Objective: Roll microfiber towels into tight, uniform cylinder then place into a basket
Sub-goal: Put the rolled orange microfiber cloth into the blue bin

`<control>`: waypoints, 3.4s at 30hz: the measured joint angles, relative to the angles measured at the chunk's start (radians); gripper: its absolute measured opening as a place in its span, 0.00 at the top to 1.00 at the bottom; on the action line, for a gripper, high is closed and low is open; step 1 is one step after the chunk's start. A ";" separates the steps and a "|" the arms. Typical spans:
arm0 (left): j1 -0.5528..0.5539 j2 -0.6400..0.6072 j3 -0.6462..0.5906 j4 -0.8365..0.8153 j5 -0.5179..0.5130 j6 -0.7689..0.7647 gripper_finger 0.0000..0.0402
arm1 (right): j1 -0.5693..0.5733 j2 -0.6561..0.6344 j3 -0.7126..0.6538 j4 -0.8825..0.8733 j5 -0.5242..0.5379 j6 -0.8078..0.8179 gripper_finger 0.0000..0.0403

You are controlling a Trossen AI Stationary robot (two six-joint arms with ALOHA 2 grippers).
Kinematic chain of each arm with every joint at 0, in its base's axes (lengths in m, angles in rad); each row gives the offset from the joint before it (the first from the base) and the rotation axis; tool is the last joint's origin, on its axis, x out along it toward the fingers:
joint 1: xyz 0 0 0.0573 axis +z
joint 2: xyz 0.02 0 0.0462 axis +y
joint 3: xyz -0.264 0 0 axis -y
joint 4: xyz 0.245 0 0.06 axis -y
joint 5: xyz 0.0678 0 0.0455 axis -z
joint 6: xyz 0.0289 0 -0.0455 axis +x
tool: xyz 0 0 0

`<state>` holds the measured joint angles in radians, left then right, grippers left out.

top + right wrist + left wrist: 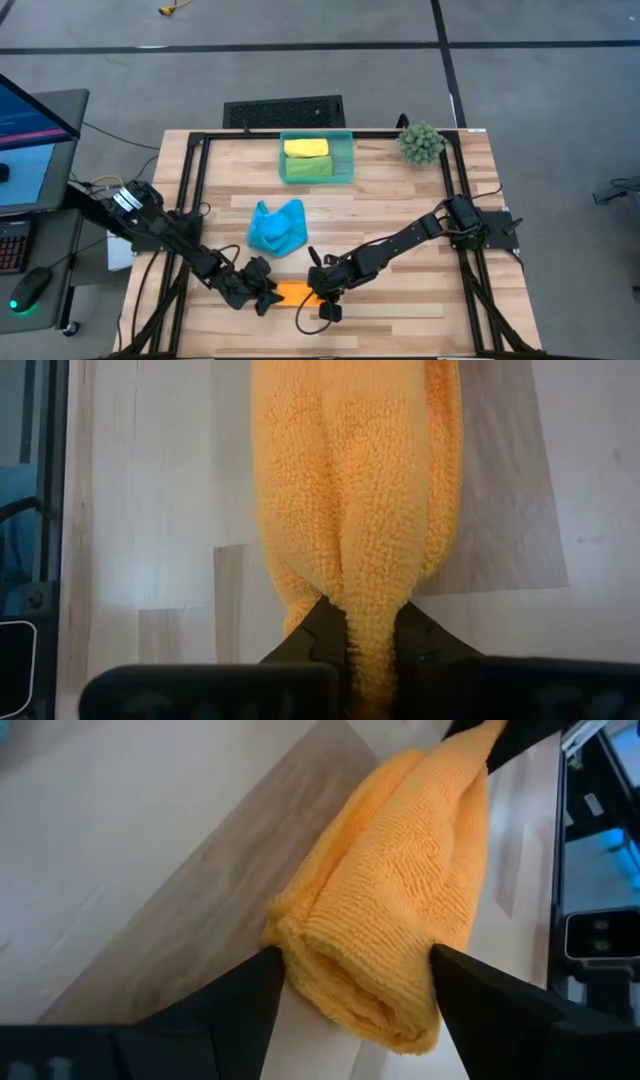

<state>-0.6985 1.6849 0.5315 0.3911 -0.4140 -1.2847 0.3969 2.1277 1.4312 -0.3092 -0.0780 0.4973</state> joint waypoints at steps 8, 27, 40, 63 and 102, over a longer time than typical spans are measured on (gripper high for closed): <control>0.012 0.042 0.002 0.017 -0.008 -0.022 0.45 | 0.000 0.000 0.000 -0.008 0.000 0.000 0.90; 0.011 0.057 0.099 0.013 -0.036 0.208 0.98 | -0.005 -0.013 0.000 -0.036 0.035 -0.103 0.90; 0.048 -0.054 0.114 -0.058 -0.118 0.364 0.98 | -0.007 -0.114 -0.001 -0.161 0.093 -0.155 0.90; 0.494 -0.330 0.113 -0.413 -0.005 0.701 0.99 | -0.281 -0.270 0.002 -0.278 0.185 -0.431 0.90; 1.299 -0.239 0.273 -0.247 0.283 1.179 0.99 | -0.847 -0.172 0.113 -0.058 0.075 -0.856 0.91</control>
<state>0.6010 1.4461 0.8043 0.1444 -0.1309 -0.1060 -0.4504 1.9557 1.5445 -0.3673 -0.0031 -0.3583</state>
